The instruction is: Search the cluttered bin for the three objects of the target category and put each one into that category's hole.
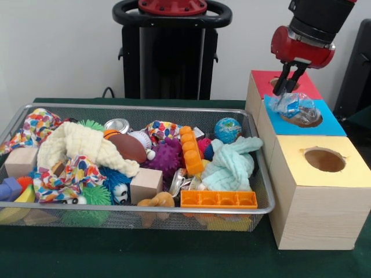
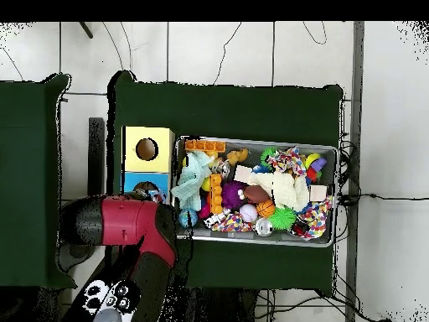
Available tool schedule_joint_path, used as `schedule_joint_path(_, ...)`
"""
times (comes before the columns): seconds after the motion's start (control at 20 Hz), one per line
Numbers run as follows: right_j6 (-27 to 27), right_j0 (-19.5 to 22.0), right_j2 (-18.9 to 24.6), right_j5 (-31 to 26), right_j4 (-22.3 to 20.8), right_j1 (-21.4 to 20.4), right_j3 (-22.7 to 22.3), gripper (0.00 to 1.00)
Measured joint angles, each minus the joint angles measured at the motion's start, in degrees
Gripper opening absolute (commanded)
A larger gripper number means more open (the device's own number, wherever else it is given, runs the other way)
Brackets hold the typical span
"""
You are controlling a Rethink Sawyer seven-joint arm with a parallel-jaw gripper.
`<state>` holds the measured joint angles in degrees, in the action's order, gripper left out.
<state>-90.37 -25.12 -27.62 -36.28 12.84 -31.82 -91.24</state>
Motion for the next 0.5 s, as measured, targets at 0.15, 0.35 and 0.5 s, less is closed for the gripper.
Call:
schedule_joint_path(0.15, 0.0, -0.01, 0.0, 0.0, 0.0, 0.0, 0.0, 0.0)
schedule_joint_path(0.35, 0.0, -0.12, -0.09, 0.01, -0.02, 0.02, 0.01, 0.0)
schedule_joint_path(0.5, 0.0, -0.54, -0.42, 0.01, -0.03, 0.17, 0.01, 0.0)
